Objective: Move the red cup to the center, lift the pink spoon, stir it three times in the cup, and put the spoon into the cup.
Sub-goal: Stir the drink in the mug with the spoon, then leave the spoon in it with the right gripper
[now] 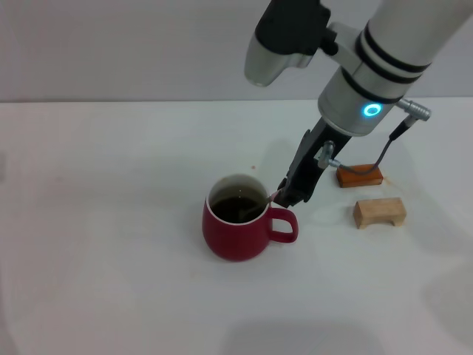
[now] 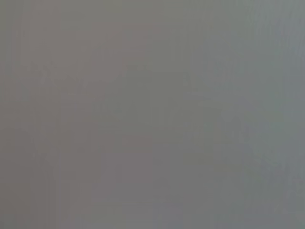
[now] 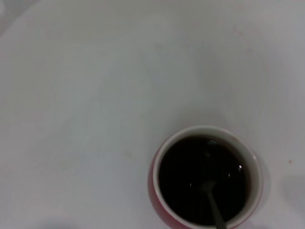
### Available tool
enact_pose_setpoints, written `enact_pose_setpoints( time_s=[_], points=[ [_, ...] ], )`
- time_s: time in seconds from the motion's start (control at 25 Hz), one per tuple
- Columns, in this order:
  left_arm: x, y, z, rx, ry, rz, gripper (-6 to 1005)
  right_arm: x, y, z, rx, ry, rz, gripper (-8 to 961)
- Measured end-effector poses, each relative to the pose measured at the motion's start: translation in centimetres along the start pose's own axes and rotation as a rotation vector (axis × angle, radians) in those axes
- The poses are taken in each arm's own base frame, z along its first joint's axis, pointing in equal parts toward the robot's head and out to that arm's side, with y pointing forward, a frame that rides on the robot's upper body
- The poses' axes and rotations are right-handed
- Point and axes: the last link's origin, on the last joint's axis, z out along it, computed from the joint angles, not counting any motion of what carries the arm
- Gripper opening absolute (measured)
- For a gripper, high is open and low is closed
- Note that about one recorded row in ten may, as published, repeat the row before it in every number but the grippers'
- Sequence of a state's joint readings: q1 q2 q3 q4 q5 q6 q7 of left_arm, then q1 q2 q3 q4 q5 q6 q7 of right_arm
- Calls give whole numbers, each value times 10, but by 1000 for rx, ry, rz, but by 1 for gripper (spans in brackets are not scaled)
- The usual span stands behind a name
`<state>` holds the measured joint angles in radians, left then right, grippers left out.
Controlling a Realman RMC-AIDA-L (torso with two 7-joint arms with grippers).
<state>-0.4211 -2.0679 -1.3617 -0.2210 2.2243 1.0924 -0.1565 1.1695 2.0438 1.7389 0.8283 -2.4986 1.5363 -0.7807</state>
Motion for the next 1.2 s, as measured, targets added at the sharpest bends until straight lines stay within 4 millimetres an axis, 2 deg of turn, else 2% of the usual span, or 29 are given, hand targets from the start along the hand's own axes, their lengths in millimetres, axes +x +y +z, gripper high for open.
enact_pose_setpoints(
  time_s=[0.52, 0.76, 1.0, 1.2],
  points=[
    [0, 1, 1, -1, 1, -1, 844, -16, 14, 7, -24, 4, -44, 156],
    [0, 0, 0, 0, -1, 0, 844, -31, 6, 9, 31, -48, -37, 156],
    [-1, -1, -1, 3, -3, 0, 844, -27, -3, 11, 82, -5, -21, 156],
    [-1, -2, -2, 5, -3, 0, 844, -23, 1, 7, 63, 30, -21, 156]
  ],
)
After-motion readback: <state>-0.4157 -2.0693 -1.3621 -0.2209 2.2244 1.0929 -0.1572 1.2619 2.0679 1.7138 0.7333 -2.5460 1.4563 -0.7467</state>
